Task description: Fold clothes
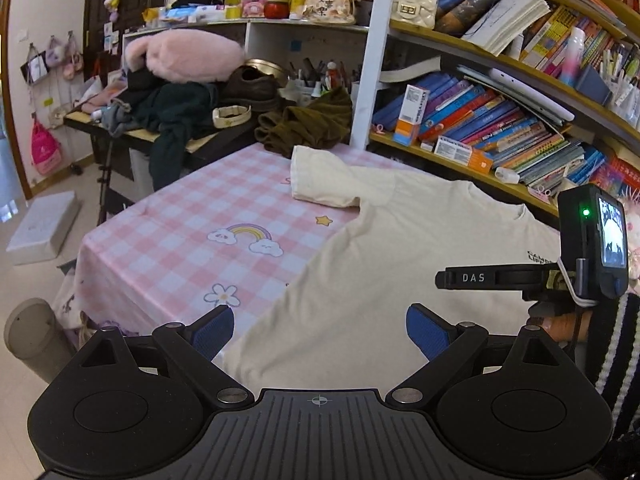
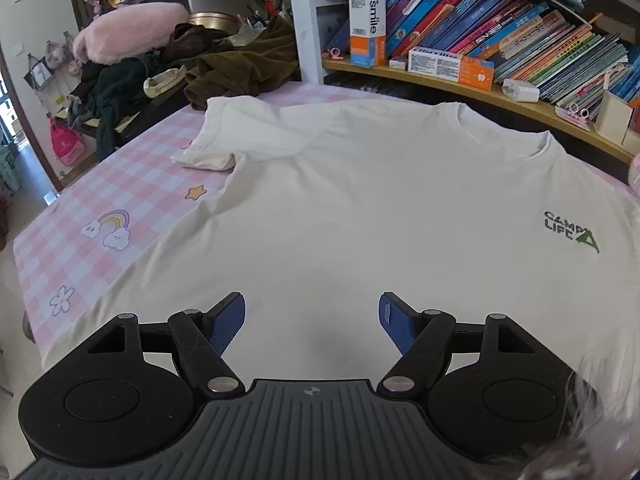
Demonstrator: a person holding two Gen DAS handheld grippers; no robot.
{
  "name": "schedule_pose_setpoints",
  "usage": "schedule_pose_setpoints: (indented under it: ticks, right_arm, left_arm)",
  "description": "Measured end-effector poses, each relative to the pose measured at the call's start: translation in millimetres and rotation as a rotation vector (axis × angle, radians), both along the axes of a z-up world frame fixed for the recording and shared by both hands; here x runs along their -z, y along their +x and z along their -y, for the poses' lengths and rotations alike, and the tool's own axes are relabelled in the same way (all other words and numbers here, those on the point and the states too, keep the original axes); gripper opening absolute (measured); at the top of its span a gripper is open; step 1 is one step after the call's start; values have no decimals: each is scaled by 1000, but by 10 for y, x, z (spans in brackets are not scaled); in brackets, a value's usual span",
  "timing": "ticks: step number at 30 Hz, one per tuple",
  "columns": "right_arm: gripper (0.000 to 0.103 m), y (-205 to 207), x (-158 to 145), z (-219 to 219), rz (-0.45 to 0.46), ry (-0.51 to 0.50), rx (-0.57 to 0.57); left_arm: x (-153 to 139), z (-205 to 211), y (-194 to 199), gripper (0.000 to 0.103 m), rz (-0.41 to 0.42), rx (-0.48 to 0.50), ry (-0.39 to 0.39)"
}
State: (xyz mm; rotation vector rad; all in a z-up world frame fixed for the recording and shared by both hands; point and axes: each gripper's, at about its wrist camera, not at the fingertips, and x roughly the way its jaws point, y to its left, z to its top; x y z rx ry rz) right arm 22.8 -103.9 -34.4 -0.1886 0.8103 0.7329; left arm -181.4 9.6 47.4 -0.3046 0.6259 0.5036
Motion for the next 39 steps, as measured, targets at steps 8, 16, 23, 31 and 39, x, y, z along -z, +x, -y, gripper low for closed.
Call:
schedule_pose_setpoints:
  ticks: [8, 16, 23, 31, 39]
  right_arm:
    - [72, 22, 13, 56, -24, 1, 26]
    - [72, 20, -40, 225, 1, 58, 37]
    - [75, 11, -147, 782, 86, 99, 110]
    - [75, 52, -51, 1315, 22, 28, 308]
    - [77, -157, -33, 1350, 9, -23, 458]
  left_arm:
    - [33, 51, 32, 95, 34, 108, -47]
    - [0, 123, 126, 95, 52, 127, -41]
    - [-6, 170, 497, 95, 92, 146, -75]
    - [186, 2, 1082, 94, 24, 254, -101]
    - [316, -1111, 1591, 91, 38, 196, -123]
